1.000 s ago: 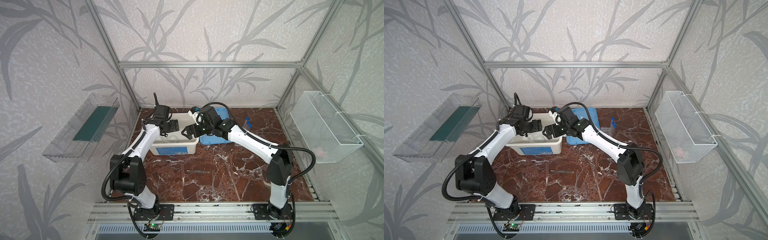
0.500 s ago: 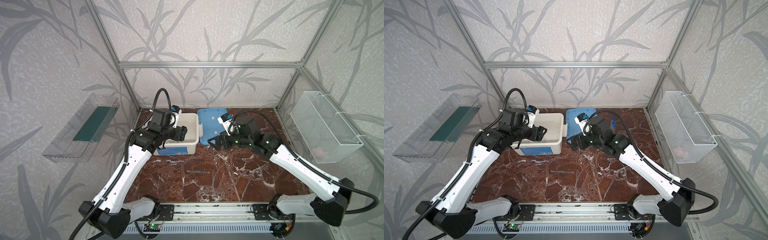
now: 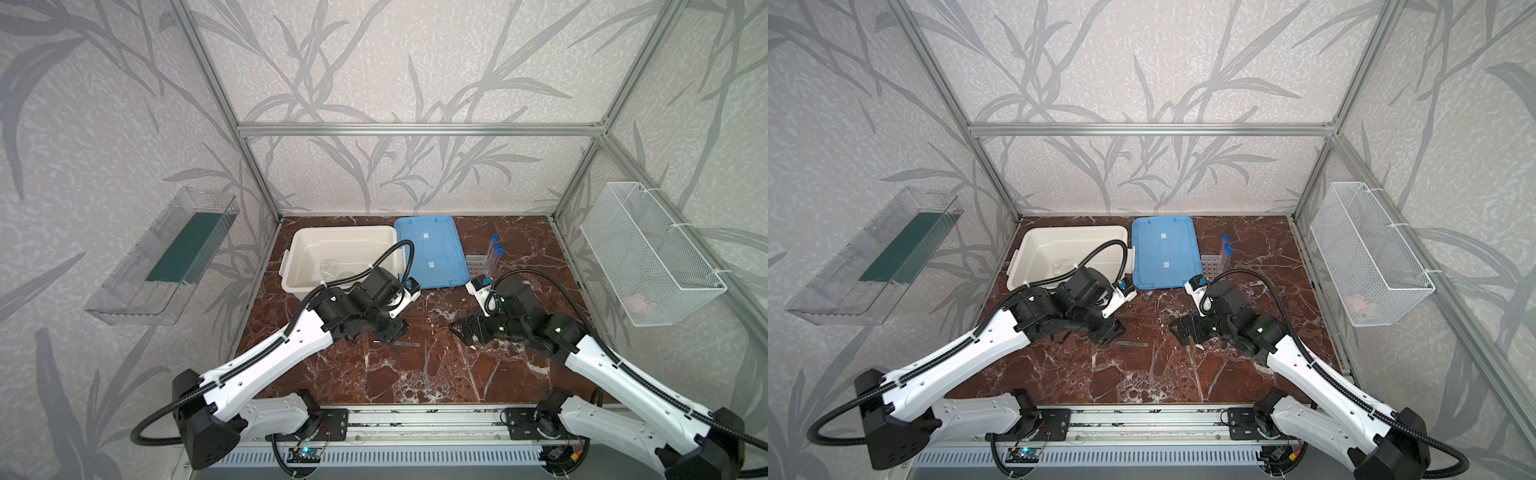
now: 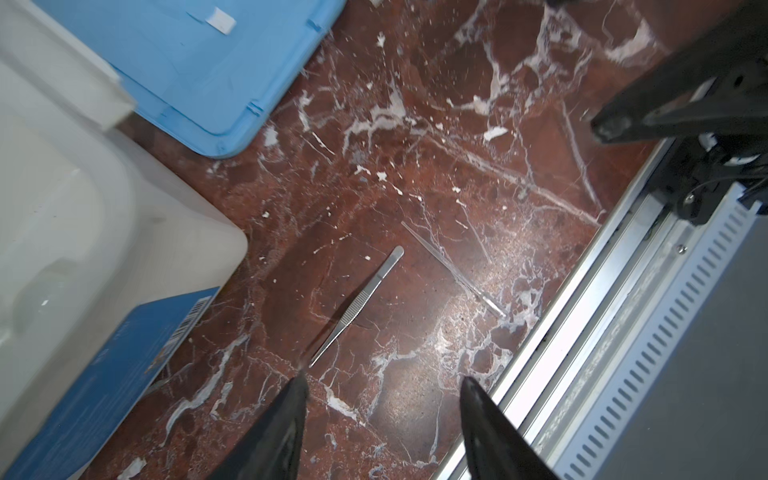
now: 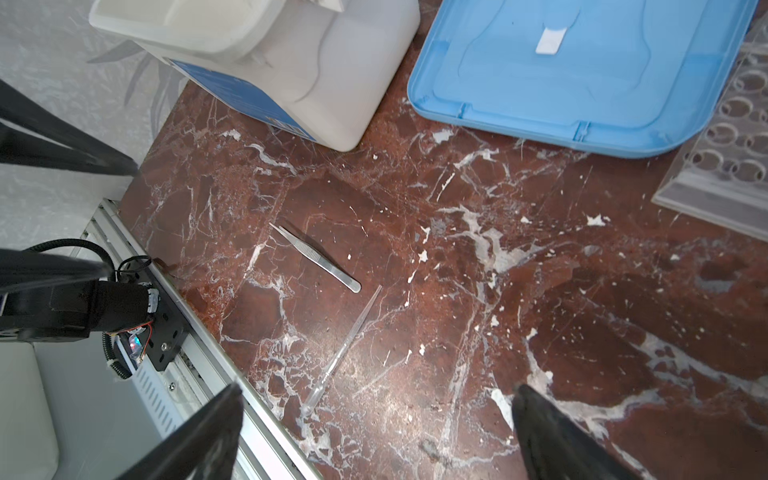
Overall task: Organize the chemistry lab equipment
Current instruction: 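Raise the left gripper from the bin and move it toward the tweezers, then lower the left gripper onto the steel tweezers and close on them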
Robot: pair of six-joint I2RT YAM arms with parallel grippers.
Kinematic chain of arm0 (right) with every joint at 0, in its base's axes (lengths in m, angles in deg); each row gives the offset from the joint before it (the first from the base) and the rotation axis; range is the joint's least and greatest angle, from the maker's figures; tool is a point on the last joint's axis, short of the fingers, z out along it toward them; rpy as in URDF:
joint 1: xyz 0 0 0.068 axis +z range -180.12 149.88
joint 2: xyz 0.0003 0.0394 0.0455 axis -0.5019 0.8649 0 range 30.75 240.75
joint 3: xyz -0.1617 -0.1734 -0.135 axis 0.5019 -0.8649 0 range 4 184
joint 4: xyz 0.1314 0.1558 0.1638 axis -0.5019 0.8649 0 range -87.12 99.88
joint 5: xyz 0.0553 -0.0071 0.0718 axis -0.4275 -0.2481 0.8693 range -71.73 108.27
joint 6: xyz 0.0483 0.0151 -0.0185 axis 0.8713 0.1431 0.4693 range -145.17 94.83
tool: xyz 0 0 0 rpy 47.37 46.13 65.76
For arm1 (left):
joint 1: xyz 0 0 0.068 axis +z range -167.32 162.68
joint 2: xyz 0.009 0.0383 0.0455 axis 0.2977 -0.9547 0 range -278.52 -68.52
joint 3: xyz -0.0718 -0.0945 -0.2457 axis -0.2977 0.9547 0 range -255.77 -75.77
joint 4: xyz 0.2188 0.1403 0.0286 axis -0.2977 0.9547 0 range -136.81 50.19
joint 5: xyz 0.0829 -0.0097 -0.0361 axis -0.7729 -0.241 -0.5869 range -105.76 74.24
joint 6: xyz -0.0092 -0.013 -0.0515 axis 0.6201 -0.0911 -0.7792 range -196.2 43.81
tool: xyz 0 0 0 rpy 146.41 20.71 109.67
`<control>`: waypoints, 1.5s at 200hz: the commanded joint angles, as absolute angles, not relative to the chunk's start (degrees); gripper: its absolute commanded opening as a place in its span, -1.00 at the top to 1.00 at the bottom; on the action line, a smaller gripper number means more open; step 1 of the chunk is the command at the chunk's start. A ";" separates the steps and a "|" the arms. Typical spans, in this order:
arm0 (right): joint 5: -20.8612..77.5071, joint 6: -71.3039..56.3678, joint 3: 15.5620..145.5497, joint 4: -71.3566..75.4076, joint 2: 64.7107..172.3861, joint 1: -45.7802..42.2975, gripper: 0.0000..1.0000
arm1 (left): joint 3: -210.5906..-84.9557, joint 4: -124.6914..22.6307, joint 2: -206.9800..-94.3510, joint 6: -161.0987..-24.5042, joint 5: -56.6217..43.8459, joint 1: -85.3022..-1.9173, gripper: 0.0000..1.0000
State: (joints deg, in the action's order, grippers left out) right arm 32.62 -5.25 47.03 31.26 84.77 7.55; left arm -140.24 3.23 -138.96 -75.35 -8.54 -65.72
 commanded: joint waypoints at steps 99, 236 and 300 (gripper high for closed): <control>29.94 -2.26 41.13 28.33 78.63 6.73 -0.94 | -125.60 -15.35 -150.67 -88.60 -20.16 -70.41 0.02; 30.23 -1.96 40.50 26.96 80.21 6.74 -0.93 | -122.18 -20.88 -157.03 -89.98 -11.98 -69.97 0.08; 30.18 -1.88 39.84 26.13 80.69 6.62 -0.93 | -123.13 -18.53 -153.37 -90.57 -13.64 -70.23 0.14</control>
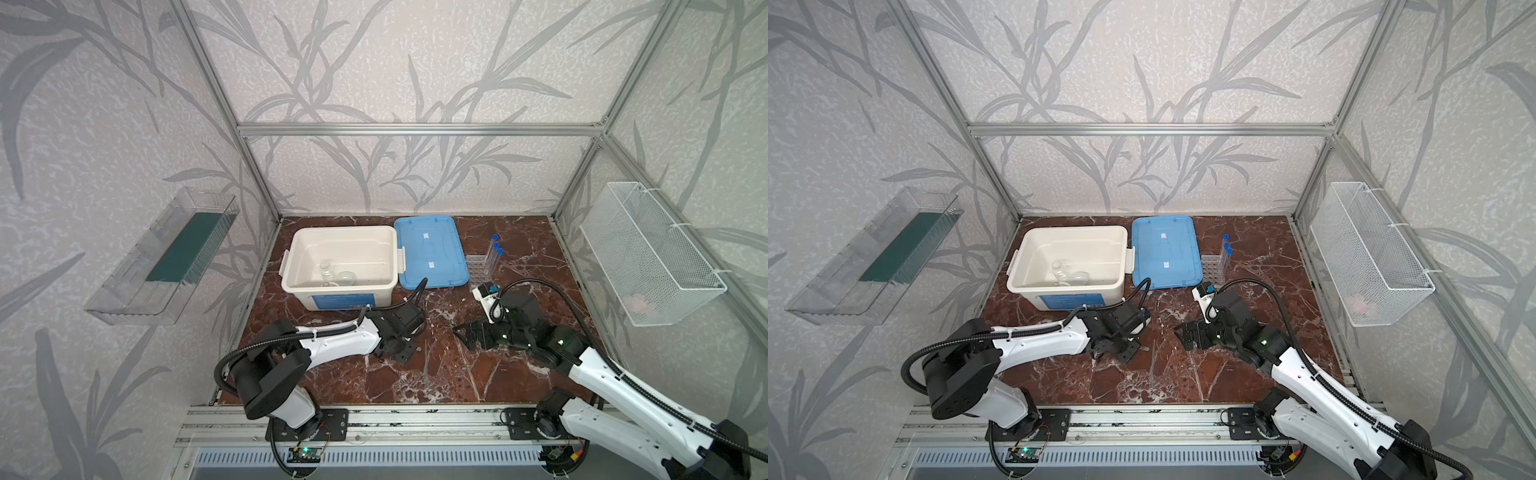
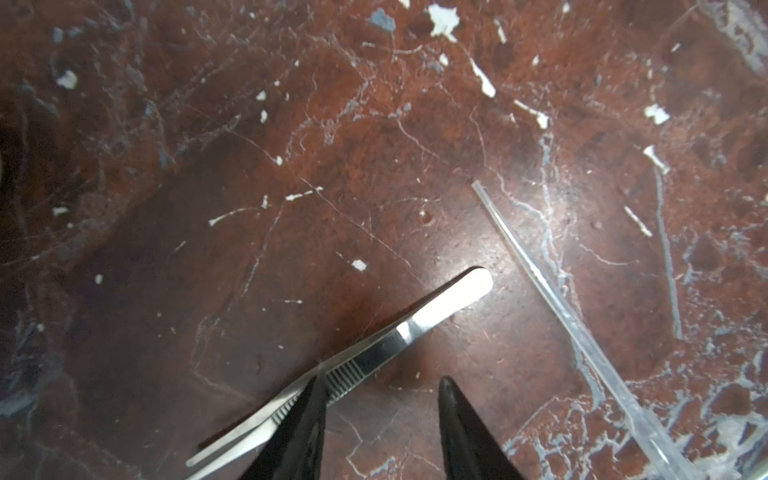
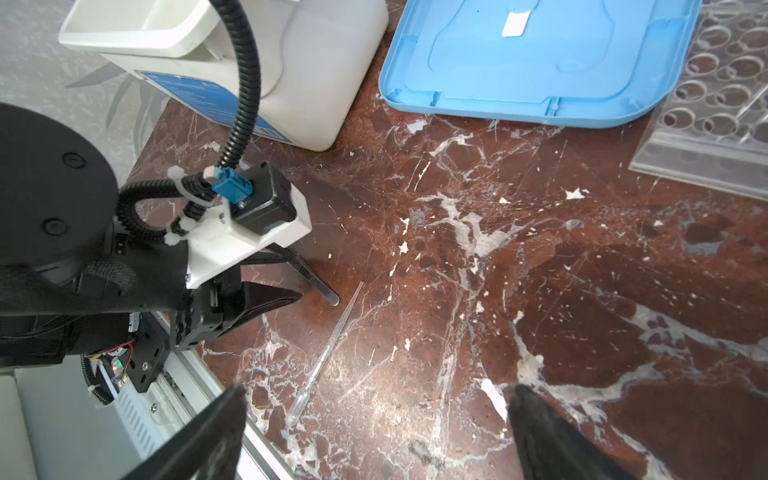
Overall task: Organize the chemistry lab equipment
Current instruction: 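Lower the left gripper onto the steel tweezers and close on them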
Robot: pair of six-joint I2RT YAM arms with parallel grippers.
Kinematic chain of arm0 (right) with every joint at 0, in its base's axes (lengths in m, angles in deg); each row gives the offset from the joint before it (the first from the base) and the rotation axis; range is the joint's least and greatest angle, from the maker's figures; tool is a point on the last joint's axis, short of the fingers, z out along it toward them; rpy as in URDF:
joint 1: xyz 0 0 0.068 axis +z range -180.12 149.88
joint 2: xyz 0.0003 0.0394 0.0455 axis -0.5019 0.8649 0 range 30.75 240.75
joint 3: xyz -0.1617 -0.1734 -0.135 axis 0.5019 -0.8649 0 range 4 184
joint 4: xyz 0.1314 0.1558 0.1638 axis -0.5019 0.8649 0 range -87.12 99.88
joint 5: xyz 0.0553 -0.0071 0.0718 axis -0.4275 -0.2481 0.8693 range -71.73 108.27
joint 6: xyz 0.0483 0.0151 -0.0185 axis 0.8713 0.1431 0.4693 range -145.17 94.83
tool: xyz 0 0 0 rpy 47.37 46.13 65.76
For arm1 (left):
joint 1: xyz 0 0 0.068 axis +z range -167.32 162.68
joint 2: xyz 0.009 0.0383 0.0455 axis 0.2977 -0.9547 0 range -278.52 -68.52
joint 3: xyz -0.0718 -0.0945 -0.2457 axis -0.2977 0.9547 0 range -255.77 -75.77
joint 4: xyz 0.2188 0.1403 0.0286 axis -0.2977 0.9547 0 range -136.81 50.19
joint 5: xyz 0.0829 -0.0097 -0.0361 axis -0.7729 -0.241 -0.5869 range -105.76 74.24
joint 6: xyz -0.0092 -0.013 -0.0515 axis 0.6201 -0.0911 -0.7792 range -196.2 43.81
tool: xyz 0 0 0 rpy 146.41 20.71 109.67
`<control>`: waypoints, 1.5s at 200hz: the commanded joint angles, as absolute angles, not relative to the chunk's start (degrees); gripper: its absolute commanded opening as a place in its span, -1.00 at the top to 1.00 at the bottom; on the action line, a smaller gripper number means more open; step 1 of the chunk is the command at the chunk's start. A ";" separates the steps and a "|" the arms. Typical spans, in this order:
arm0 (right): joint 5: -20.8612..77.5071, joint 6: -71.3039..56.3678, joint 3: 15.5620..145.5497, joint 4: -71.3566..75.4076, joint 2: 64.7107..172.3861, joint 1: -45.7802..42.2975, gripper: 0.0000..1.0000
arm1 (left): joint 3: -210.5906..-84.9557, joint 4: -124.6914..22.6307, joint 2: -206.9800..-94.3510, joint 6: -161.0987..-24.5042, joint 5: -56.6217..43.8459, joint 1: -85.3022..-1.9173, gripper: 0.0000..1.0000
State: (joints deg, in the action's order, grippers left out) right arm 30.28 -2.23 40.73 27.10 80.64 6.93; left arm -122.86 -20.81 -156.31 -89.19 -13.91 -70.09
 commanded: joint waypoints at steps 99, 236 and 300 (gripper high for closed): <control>30.27 -1.48 38.73 24.70 80.50 6.62 -0.93 | -127.66 -17.14 -153.51 -81.11 -15.45 -69.33 0.11; 30.49 -1.44 38.16 25.81 77.77 6.31 -0.92 | -127.16 -15.20 -160.07 -91.16 -9.76 -67.30 -0.17; 30.36 -1.48 38.12 25.86 77.68 6.31 -0.92 | -124.84 -13.46 -157.96 -93.62 -10.43 -69.11 -0.15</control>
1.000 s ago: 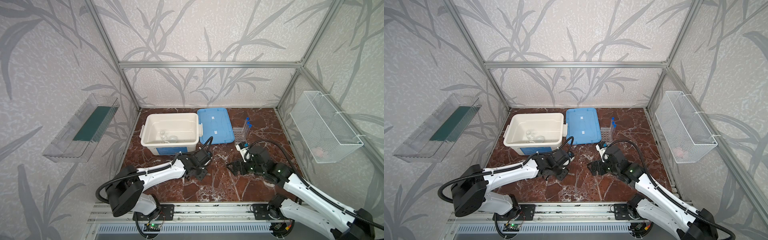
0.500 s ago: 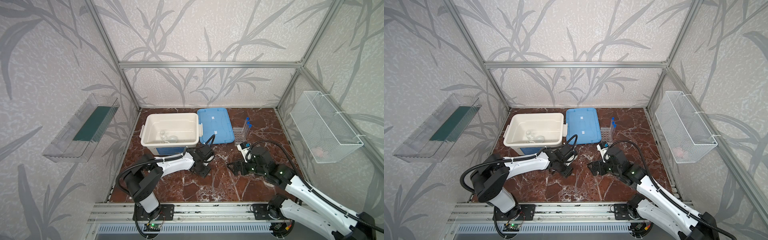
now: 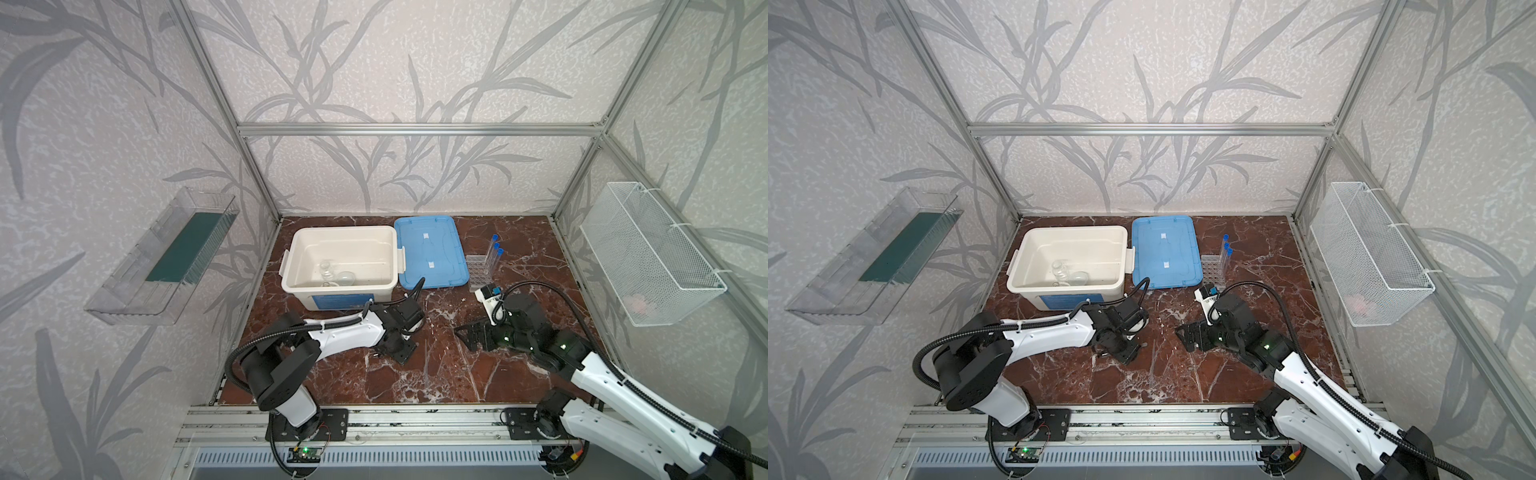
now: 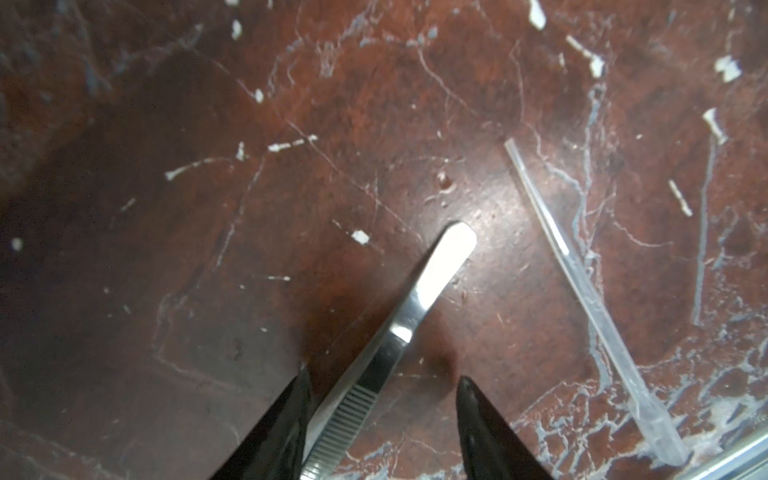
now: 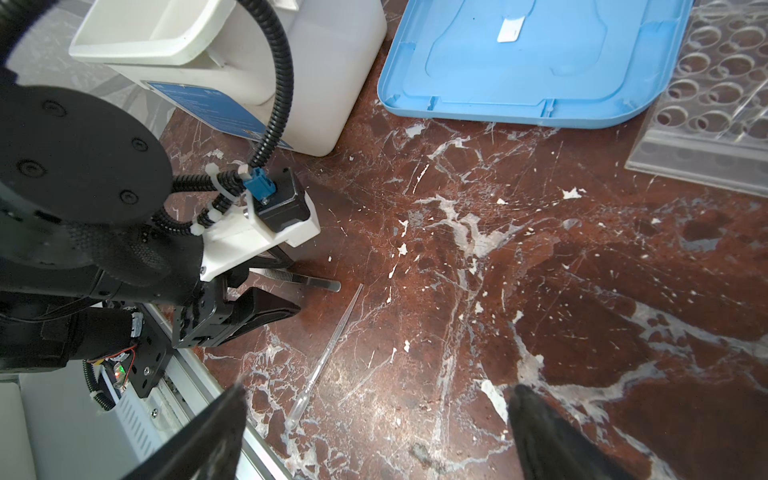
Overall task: Organize the chemistry lab equipment
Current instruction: 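Lower the left gripper onto the steel tweezers and close on them, then lift the tweezers with the left gripper and carry them over the bin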
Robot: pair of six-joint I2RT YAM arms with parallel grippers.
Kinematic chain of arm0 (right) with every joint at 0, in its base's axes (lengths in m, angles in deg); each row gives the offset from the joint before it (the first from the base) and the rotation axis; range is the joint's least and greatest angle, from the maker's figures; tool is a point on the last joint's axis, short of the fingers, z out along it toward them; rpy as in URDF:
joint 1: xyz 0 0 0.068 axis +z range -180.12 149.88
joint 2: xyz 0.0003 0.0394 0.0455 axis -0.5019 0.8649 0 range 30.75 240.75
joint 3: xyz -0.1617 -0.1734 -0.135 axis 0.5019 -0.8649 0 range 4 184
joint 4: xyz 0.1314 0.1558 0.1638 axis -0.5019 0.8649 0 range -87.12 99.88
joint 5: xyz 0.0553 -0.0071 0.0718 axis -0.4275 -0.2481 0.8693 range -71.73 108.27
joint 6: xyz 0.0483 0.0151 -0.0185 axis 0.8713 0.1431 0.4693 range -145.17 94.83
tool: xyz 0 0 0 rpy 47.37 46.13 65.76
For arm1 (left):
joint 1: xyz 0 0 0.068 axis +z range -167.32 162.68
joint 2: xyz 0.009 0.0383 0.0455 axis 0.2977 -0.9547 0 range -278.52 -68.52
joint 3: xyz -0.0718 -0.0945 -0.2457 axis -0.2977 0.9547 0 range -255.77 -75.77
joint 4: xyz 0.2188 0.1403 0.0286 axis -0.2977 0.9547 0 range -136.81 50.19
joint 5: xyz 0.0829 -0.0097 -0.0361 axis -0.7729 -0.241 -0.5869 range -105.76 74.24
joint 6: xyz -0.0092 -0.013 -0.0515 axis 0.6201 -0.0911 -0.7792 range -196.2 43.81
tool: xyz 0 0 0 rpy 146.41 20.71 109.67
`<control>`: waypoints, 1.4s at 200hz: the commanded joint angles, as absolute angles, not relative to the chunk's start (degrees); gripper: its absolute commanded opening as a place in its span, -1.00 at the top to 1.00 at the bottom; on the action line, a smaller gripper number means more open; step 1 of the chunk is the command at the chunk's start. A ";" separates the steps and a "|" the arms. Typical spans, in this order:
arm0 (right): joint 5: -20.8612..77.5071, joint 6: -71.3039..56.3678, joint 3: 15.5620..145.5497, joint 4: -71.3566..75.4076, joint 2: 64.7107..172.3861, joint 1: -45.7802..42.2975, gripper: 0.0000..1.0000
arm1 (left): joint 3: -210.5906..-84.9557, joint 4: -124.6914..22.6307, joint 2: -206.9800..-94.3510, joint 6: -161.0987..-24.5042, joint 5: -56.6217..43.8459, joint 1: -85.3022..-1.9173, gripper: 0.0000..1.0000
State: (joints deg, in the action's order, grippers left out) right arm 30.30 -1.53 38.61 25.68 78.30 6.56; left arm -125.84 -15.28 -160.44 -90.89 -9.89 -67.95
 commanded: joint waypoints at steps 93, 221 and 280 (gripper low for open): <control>30.62 -1.17 38.28 25.46 78.21 6.32 -0.92 | -127.18 -13.19 -162.06 -100.04 -19.24 -71.88 0.38; 32.42 -2.47 44.38 25.78 81.20 6.28 -0.90 | -129.72 -11.63 -140.68 -106.81 -17.42 -73.00 0.76; 34.97 -4.75 55.34 23.88 86.59 6.34 -0.88 | -145.07 0.49 -132.59 -103.92 -25.26 -67.47 0.84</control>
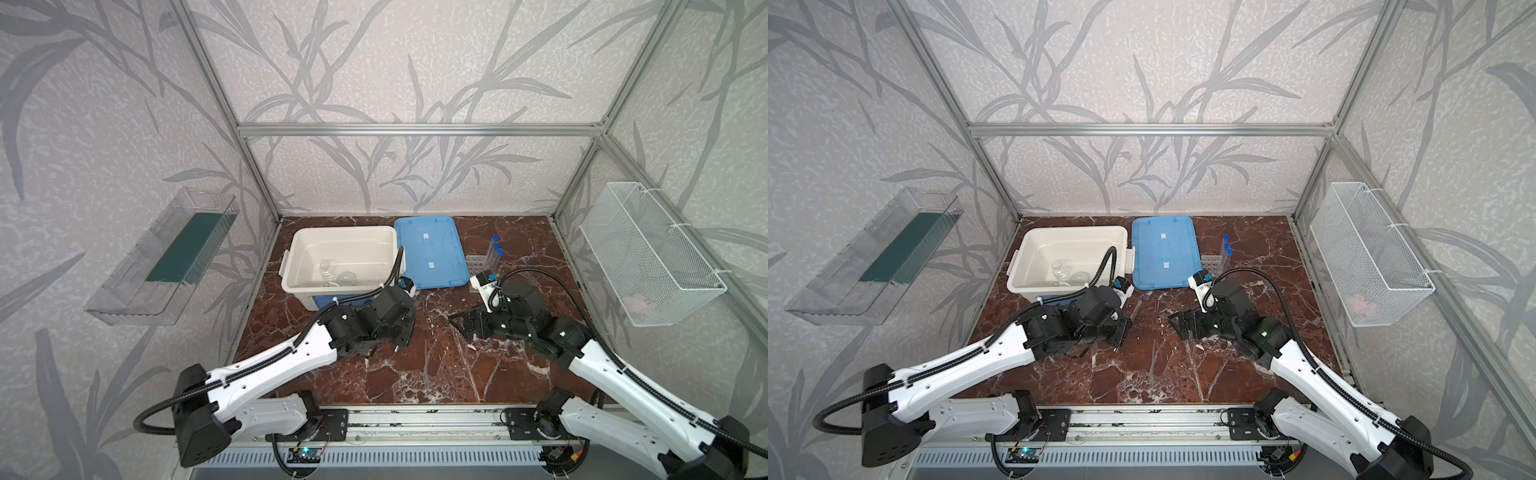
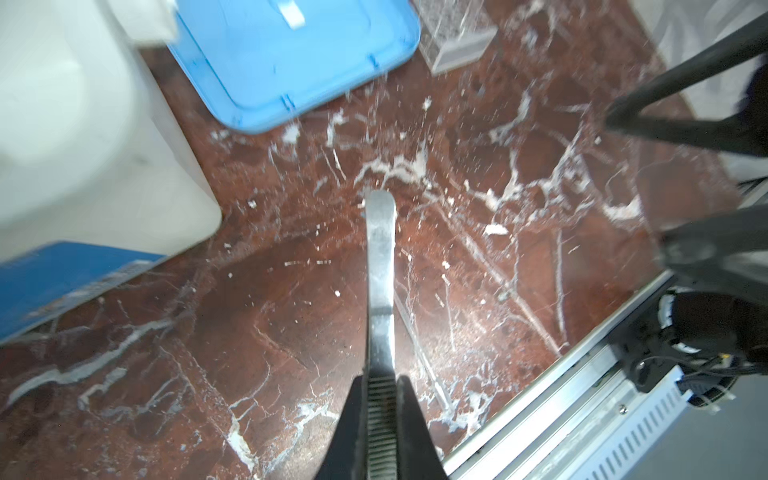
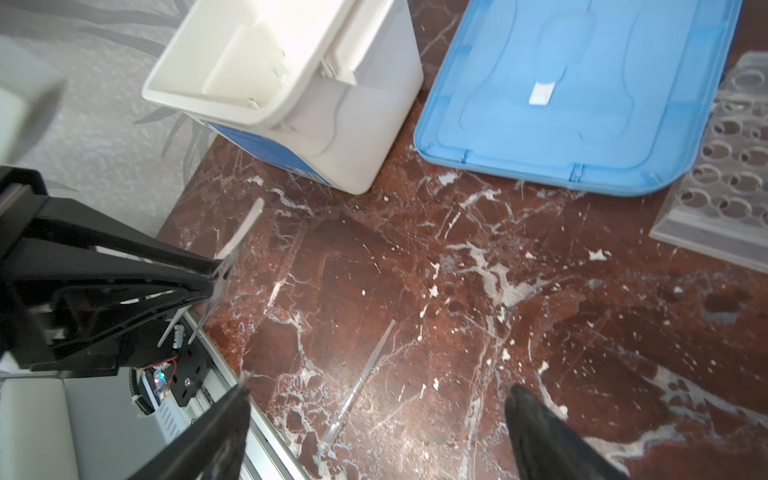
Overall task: Organize the chemistry lab equipment
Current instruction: 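Lift the tweezers with the left gripper and carry them over the bin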
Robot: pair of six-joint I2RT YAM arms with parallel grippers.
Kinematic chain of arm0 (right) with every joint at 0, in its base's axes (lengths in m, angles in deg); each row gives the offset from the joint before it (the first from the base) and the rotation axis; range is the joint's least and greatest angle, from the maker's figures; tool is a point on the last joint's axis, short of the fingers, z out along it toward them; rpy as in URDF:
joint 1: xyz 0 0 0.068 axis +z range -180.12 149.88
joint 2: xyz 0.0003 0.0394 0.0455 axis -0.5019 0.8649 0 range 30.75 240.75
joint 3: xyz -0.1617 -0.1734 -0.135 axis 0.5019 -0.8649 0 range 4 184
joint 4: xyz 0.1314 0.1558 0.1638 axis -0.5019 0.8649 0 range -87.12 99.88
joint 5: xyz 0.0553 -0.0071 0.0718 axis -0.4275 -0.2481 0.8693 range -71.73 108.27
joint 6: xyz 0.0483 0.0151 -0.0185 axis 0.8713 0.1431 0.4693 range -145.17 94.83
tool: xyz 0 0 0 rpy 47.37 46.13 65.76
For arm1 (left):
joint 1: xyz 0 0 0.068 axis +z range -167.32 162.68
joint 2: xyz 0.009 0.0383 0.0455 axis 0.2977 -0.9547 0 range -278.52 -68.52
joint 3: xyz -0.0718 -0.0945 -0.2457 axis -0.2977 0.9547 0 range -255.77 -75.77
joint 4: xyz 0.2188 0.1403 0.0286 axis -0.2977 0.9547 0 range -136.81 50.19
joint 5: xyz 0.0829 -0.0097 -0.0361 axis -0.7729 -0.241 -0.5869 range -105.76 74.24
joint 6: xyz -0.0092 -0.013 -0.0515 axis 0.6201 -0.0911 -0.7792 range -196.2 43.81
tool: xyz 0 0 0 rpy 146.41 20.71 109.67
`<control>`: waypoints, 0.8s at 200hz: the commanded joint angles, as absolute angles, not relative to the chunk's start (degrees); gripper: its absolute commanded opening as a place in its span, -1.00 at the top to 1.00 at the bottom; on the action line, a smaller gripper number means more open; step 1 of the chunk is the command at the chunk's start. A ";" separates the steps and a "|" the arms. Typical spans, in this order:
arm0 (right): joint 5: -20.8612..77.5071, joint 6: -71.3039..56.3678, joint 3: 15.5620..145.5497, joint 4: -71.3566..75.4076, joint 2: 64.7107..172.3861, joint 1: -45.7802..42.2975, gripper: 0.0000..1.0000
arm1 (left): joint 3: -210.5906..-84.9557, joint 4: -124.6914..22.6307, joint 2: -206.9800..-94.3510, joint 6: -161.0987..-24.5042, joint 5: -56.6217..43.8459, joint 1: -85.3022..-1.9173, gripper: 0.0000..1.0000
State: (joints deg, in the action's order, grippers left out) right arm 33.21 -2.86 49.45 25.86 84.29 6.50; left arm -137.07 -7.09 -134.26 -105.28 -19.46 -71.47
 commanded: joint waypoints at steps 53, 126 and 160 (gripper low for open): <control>38.30 -6.00 72.76 21.24 100.92 8.32 -0.86 | -158.62 6.43 -140.68 -96.77 -22.86 -49.13 0.98; 38.82 -4.13 91.62 19.58 120.91 11.71 -0.84 | -170.25 8.35 -161.50 -92.98 -31.47 -36.66 0.99; 36.30 -2.77 92.74 18.41 124.85 11.71 -0.84 | -173.85 7.91 -171.07 -94.05 -29.24 -34.81 1.00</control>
